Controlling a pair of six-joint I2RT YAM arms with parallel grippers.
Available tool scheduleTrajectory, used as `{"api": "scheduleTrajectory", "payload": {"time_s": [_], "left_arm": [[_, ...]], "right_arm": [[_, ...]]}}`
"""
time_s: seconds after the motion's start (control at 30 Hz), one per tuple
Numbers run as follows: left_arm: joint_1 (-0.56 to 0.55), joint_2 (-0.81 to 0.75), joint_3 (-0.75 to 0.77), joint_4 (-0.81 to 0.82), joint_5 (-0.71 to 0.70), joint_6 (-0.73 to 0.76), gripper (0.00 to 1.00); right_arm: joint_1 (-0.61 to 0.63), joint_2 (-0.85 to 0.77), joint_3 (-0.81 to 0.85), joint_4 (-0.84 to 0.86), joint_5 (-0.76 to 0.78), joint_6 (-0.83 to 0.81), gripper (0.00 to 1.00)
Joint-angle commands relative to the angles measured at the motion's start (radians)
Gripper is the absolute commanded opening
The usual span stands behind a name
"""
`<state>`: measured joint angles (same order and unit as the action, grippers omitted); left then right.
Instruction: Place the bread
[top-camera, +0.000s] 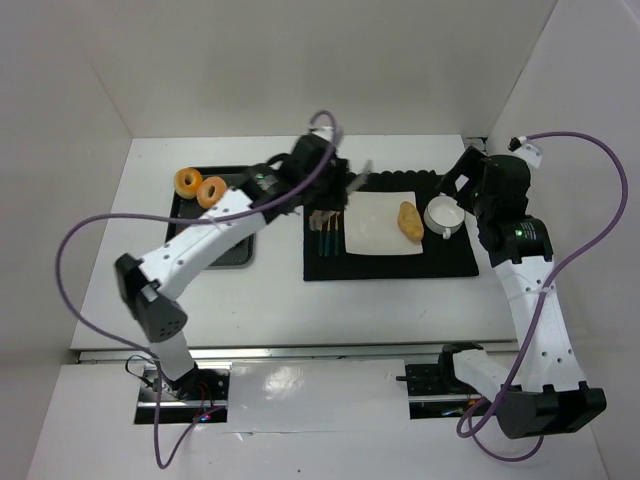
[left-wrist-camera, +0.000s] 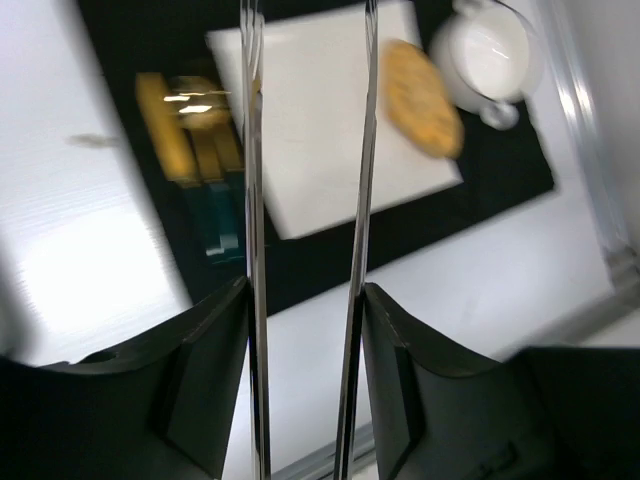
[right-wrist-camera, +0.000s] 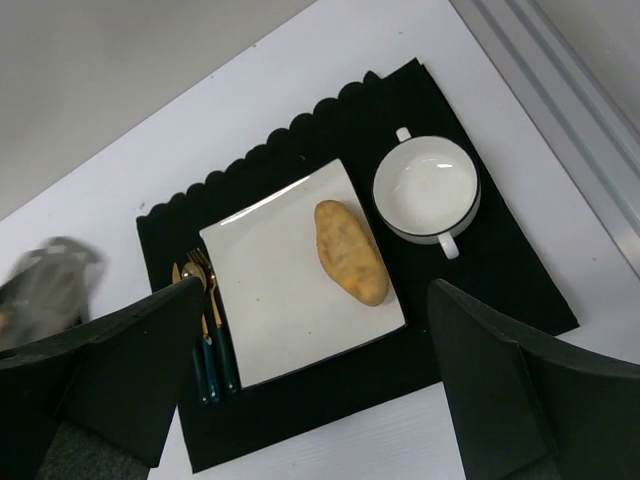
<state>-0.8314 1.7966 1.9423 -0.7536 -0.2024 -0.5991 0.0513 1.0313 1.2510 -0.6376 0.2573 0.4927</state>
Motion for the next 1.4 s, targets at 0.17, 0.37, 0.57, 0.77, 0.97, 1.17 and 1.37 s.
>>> {"api": "scheduleTrajectory", "payload": {"time_s": [0.17,0.37,0.57,0.77,0.97,1.17,1.37], "left_arm": [[0.387,-0.285,-0.308,-0.030,-0.077,0.056,0.59],[0.551,-0.290,-0.390,-0.030,-0.100,0.045,0.61],[0.604,-0.166,-0.353,-0.029,-0.131,0.036,0.70],[0.614,-0.102,-0.322,-0.029,-0.167,0.018,0.72],[0.623,-0.057,-0.301,-0.020,-0.204,0.009,0.72],[0.623,-0.037,-0.283,-0.020,-0.204,-0.001,0.65],[0.632,-0.002,-0.263,-0.020,-0.204,-0.011,0.61]], "right_arm": [[-0.007,0.006,0.004,0.038,-0.069,-0.013,1.00],[-0.007,0.038,0.004,0.047,-0.113,-0.022,1.00],[-0.007,0.059,-0.016,0.056,-0.159,-0.002,1.00],[-0.007,0.079,-0.016,0.056,-0.159,-0.002,1.00],[-0.007,0.099,-0.016,0.056,-0.170,-0.002,1.00],[-0.007,0.108,-0.016,0.056,-0.170,-0.002,1.00],[-0.007,0.118,-0.025,0.065,-0.179,-0.002,1.00]]}}
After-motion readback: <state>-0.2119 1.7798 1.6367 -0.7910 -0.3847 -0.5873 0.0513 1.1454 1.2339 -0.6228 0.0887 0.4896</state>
